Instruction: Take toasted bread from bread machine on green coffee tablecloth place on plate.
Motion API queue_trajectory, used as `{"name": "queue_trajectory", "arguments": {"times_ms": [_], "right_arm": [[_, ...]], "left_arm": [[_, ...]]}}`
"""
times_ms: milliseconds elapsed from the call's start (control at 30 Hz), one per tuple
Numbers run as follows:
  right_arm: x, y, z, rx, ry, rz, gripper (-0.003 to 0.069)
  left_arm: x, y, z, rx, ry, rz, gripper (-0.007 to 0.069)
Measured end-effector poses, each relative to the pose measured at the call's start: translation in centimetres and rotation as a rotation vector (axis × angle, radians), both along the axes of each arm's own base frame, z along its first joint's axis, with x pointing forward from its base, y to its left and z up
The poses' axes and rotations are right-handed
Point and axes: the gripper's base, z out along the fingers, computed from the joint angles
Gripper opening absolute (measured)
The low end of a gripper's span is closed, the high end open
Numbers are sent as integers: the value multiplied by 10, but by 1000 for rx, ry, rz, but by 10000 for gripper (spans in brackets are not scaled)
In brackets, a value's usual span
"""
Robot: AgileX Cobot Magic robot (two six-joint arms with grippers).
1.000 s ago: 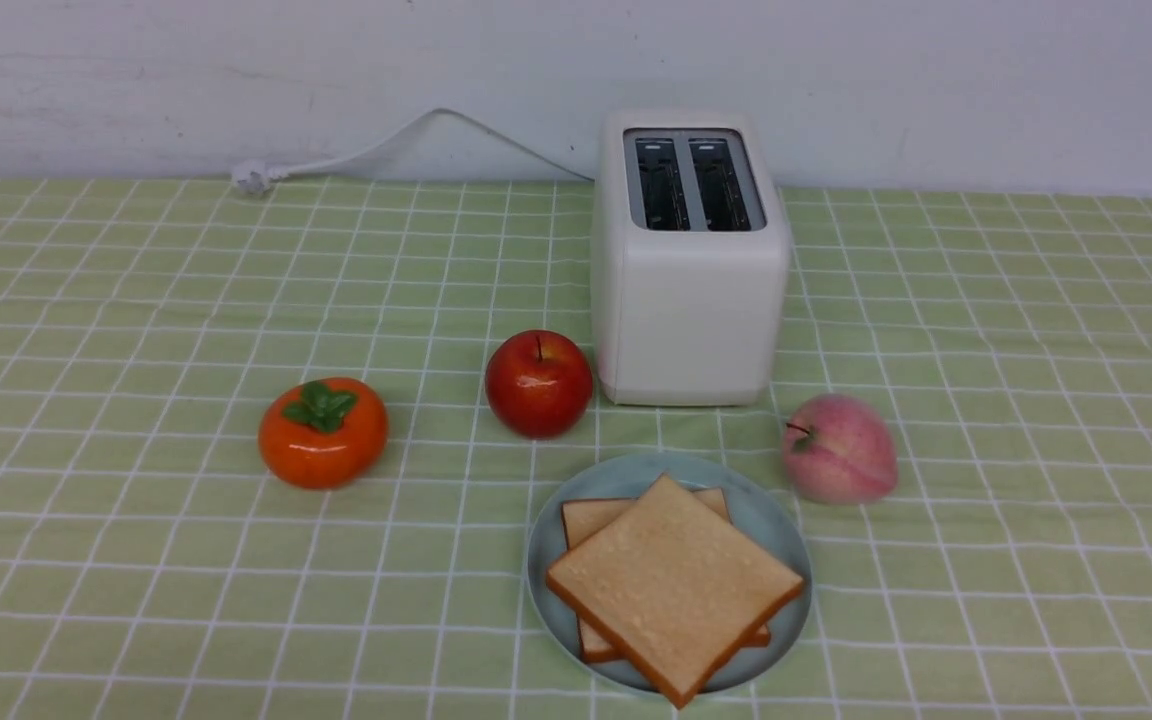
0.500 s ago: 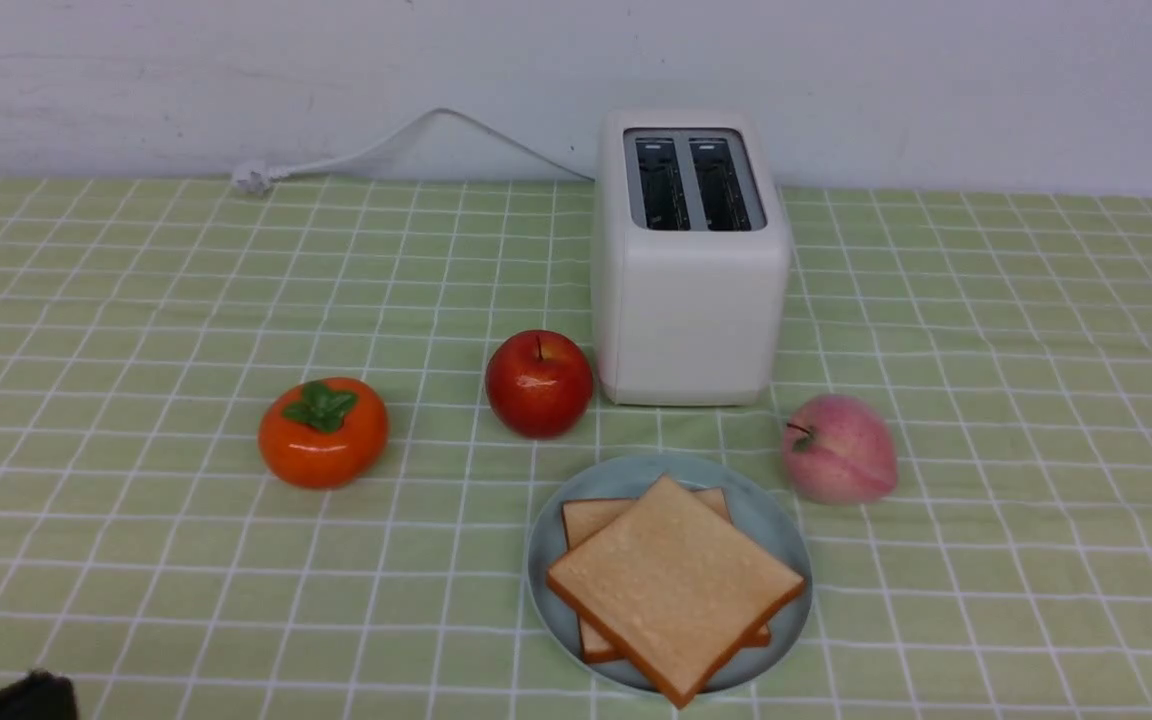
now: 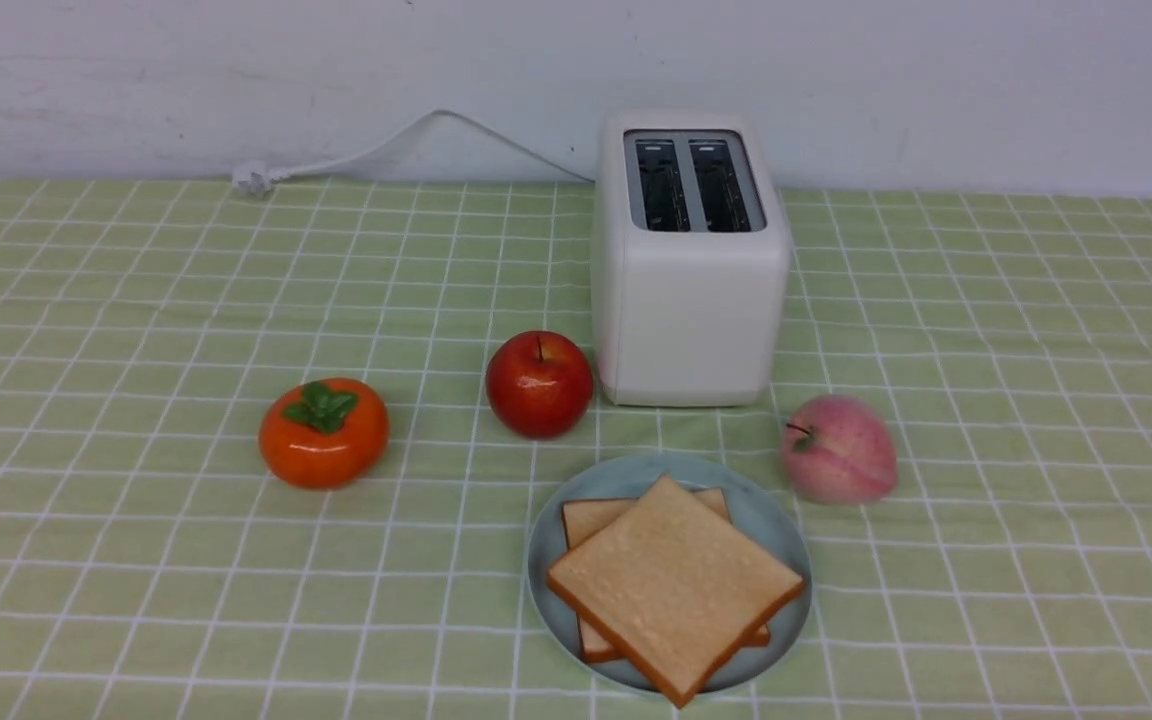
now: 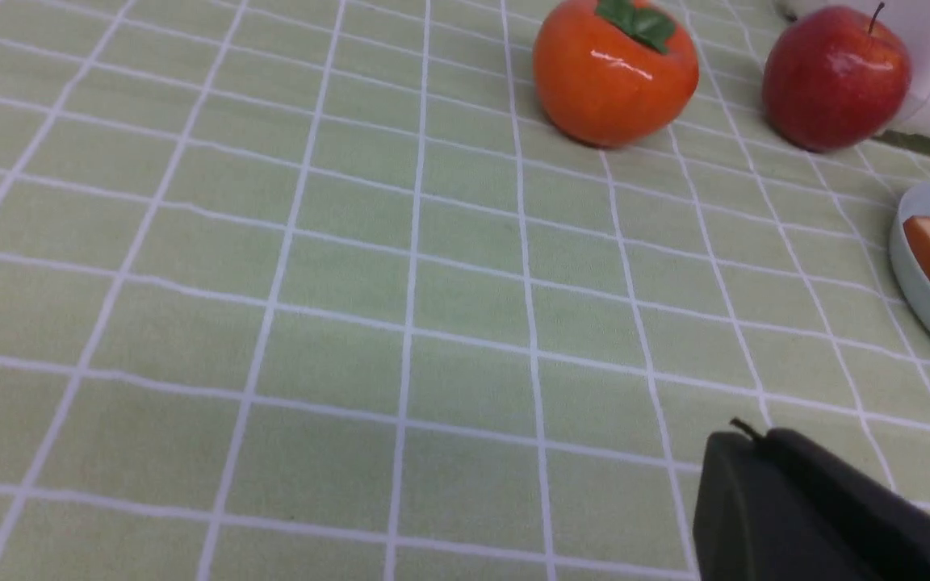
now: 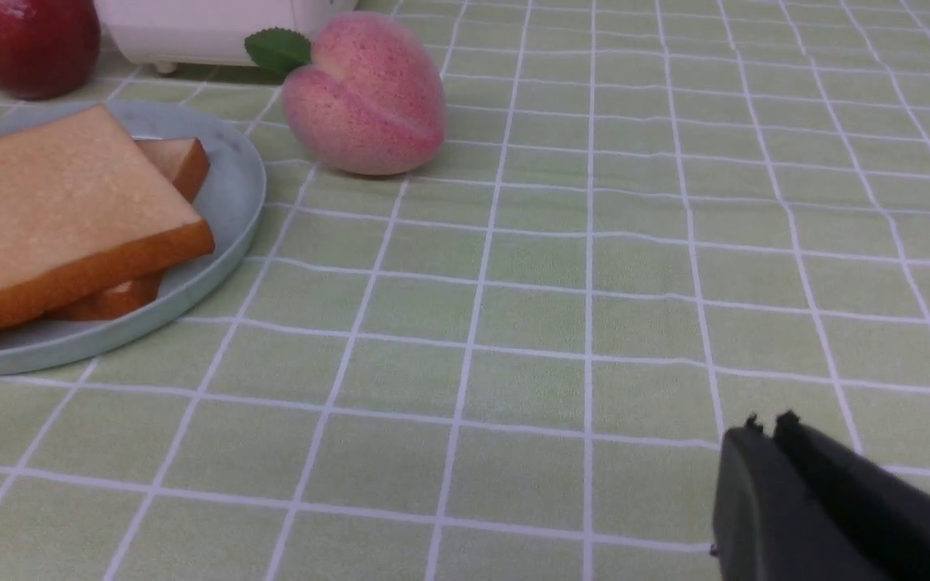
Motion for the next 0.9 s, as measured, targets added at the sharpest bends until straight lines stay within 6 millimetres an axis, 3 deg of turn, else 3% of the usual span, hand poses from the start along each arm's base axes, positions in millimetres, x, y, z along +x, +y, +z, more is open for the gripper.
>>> {"name": "queue_trajectory", "arguments": {"times_ms": [900], "right_arm": [[0,0,0,0,0,0,52]], "left_arm": [[0,0,0,-19,2,7,-13]]}}
